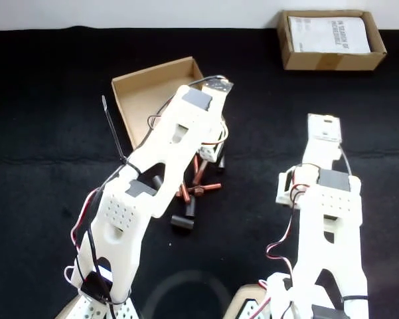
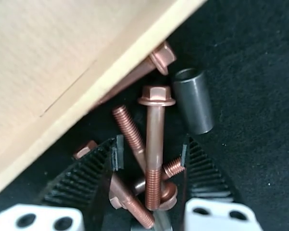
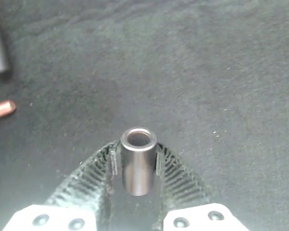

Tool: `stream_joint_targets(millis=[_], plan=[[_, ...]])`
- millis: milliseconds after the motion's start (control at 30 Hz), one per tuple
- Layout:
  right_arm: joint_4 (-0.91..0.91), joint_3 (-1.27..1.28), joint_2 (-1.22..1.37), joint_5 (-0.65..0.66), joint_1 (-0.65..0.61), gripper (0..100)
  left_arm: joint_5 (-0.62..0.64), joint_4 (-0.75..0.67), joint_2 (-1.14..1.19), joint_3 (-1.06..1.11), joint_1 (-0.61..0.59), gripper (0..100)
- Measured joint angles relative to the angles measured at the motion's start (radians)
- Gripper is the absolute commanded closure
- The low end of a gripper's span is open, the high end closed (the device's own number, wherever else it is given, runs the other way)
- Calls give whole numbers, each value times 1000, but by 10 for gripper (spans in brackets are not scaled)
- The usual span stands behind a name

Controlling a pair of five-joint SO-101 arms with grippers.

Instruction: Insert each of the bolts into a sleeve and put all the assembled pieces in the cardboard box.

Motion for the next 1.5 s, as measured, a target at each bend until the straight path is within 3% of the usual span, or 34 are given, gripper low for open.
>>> stream_joint_targets(millis=[167,533,633,933,1267,1500], plan=[[-6,0,0,0,37,991,0,-29,2,8,0,886],[-6,0,0,0,40,991,-28,-54,64,5,-6,888],[-6,0,0,0,40,991,-28,-55,68,8,-6,995],[-6,0,0,0,40,991,-31,-60,69,9,5,992],[-5,0,0,0,40,991,-32,163,3,-152,5,992],[2,0,0,0,40,991,-32,186,-14,-138,3,990]])
